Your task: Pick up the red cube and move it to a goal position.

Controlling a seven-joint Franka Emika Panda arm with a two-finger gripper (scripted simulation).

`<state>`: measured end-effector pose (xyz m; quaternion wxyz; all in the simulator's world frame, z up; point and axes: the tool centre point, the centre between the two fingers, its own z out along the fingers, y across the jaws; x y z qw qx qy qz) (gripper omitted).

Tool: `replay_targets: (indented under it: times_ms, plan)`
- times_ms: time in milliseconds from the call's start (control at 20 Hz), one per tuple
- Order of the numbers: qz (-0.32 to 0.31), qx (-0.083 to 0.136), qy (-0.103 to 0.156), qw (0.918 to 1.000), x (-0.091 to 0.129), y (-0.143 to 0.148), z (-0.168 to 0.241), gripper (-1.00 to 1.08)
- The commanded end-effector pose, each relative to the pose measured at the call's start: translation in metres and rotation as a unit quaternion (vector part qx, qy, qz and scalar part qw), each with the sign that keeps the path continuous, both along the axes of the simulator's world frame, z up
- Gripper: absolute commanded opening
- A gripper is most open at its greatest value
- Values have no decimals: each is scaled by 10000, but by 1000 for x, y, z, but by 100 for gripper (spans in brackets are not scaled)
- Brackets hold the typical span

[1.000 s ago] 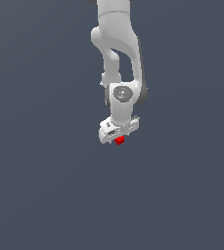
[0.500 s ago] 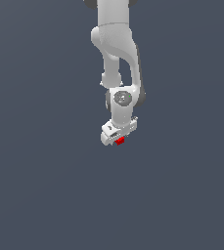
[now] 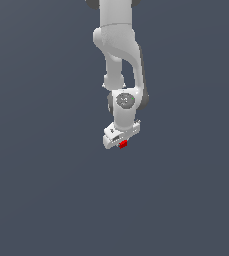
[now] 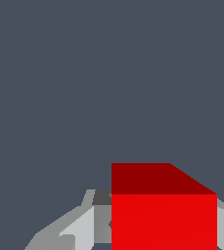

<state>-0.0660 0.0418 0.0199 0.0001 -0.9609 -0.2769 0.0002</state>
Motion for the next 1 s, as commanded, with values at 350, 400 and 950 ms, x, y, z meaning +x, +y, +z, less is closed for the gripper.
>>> replay_targets:
  times_ms: [350,400,950]
  plan:
    - [0,0,-2,10000,0,-1,5,-100]
    - [0,0,-2,10000,1,-2,7,-100]
    - [5,0,0,10000,8,-15,72,-100]
